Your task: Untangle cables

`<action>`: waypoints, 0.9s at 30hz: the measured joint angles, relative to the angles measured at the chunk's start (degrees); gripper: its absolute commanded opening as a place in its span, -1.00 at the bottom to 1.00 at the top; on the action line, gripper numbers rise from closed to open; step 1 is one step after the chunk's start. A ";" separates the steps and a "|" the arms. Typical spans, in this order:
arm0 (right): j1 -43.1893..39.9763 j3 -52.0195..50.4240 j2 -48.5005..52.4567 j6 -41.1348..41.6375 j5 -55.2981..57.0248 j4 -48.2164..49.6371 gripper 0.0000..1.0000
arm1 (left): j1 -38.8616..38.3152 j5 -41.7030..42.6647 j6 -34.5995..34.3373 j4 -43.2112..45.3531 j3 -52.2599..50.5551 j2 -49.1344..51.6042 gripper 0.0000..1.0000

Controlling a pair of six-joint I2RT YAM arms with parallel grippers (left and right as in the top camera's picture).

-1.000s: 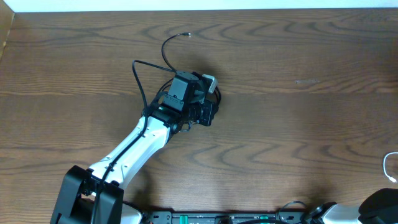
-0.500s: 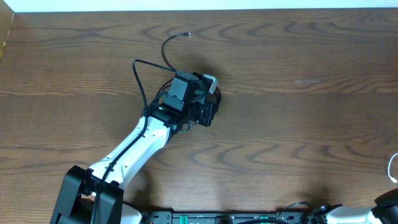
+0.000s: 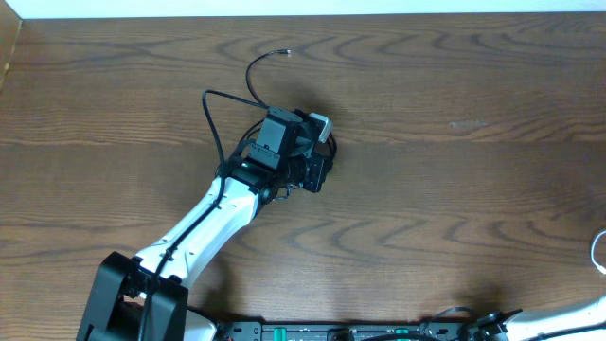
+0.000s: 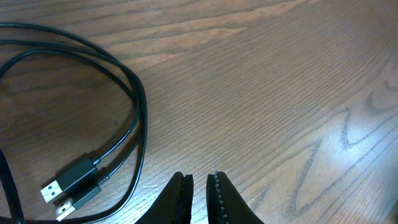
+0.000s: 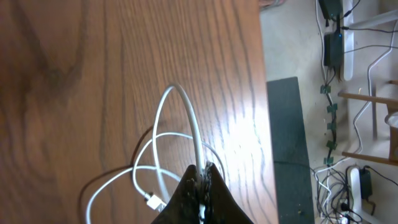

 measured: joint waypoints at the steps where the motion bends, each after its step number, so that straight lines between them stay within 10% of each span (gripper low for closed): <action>1: 0.00 0.00 0.85 0.00 0.04 0.50 -0.98 | 0.00 0.00 0.02 0.04 0.00 0.00 -0.71; 22: 0.00 -0.15 15.04 -0.17 -0.26 4.33 -0.97 | 0.00 0.00 0.04 0.15 0.00 0.00 -0.70; 27: 0.00 -0.15 15.04 -0.39 -0.31 3.76 -0.49 | 0.00 0.00 0.04 0.15 0.00 0.00 -0.70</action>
